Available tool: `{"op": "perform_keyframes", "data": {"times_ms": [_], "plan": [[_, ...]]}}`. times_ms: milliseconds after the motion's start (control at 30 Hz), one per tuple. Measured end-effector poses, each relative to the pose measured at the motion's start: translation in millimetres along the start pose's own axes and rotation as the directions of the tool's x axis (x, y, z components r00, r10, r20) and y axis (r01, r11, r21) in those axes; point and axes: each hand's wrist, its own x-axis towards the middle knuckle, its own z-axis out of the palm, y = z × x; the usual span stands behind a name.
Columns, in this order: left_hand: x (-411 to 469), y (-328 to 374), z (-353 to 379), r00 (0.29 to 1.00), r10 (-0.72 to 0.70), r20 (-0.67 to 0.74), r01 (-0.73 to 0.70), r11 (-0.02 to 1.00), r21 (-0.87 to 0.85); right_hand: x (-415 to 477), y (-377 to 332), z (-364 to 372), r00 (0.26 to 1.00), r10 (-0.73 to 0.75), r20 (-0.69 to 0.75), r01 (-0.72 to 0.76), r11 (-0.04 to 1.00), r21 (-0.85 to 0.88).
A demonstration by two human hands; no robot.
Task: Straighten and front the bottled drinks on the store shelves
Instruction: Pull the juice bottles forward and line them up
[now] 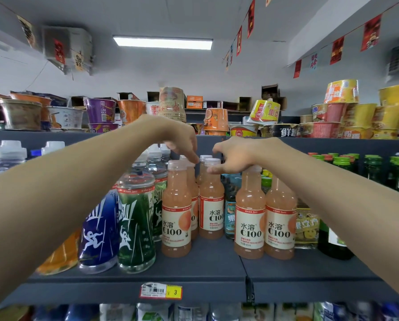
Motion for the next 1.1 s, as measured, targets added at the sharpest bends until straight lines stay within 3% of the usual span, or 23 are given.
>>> {"op": "perform_keyframes", "data": {"times_ms": [133, 267, 433, 600, 967, 1100], "plan": [[-27.8, 7.6, -6.0, 0.998, 0.022, 0.065, -0.035, 0.975, 0.219, -30.3, 2.0, -3.6, 0.999, 0.005, -0.051, -0.017, 0.972, -0.235], [-42.5, 16.9, 7.6, 0.995, -0.031, 0.092, -0.003, 0.934, 0.356, -48.7, 2.3, -7.8, 0.993, 0.066, 0.099, -0.044, 0.977, -0.208], [-38.7, 9.9, 24.5, 0.996, 0.054, -0.064, -0.033, 0.954, 0.298, -52.8, 7.9, -2.0, 0.996, -0.008, 0.091, 0.013, 0.999, -0.052], [-34.5, -2.2, 29.2, 0.991, 0.079, -0.111, -0.055, 0.978, 0.203, -57.0, 6.2, -0.6, 0.998, -0.065, 0.003, 0.064, 0.988, 0.139], [-32.3, -4.7, 34.3, 0.981, 0.113, -0.157, -0.086, 0.982, 0.17, -39.2, -25.1, 8.2, 0.983, -0.117, -0.138, 0.146, 0.963, 0.226], [-34.1, -5.2, 35.0, 0.977, 0.127, -0.169, -0.099, 0.982, 0.161, -45.6, -18.3, 3.3, 0.994, -0.079, -0.08, 0.092, 0.979, 0.184]]}}
